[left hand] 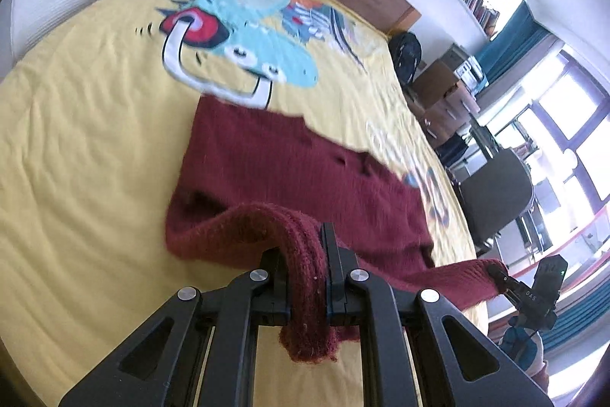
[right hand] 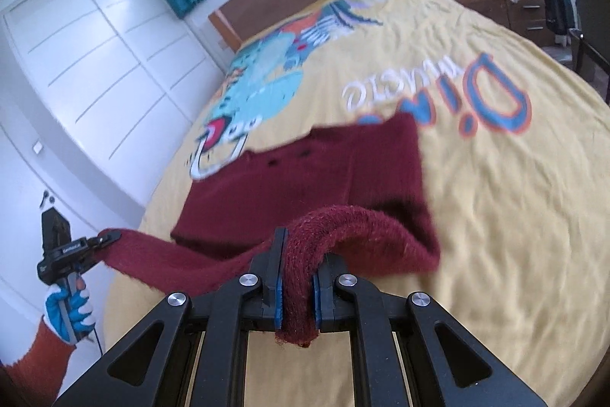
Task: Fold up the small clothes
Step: 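Lift the hem with both tools and fold it toward the collar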
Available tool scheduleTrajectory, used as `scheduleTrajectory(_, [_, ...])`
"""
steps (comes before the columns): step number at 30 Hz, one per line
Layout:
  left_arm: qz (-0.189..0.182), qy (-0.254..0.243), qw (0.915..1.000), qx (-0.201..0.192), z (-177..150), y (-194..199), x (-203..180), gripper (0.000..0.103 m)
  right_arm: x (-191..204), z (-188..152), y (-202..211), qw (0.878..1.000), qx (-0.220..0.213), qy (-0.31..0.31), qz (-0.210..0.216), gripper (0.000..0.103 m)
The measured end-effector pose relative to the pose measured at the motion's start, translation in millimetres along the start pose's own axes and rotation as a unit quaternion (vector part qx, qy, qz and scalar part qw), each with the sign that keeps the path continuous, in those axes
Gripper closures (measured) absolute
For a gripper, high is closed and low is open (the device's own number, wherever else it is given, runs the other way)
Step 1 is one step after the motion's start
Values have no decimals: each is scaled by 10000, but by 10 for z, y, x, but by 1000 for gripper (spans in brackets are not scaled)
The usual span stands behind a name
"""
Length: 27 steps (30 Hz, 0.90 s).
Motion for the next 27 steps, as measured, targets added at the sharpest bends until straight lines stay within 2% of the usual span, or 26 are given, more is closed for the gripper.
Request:
scheduleTrajectory(5, [100,-67,9999,-100,307,-258,57,94,-141,347,-303,9997,-164,-154,-119,93])
scheduleTrajectory(10, [340,-58,9994,-22,474,-653,223,94,-290,499,-740,9993,-48,-243,-272,93])
scheduleTrajectory(21, [1054,24,9930,532,387,-1494,760,93,-693,411,-1618,9952,477,-429,-741,91])
scheduleTrajectory(24, [1157,72,9912,633,348,-1611,854,92,-781,358,-1770,9935,615,-449,-843,90])
scheduleTrajectory(27, [1149,160,9906,720,331,-1687,911,91,-843,315,-1892,9919,721,-476,-935,84])
Point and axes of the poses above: each gripper's, at about its wrist camera, not at the fingertips, and y roughly against the way its jaws point, x to its left, z to its top, the point moved 9 cm from there along -y, roughly the way its jaws point, and after that the axes turned 10 degrees about -x, right-handed, at the moved point
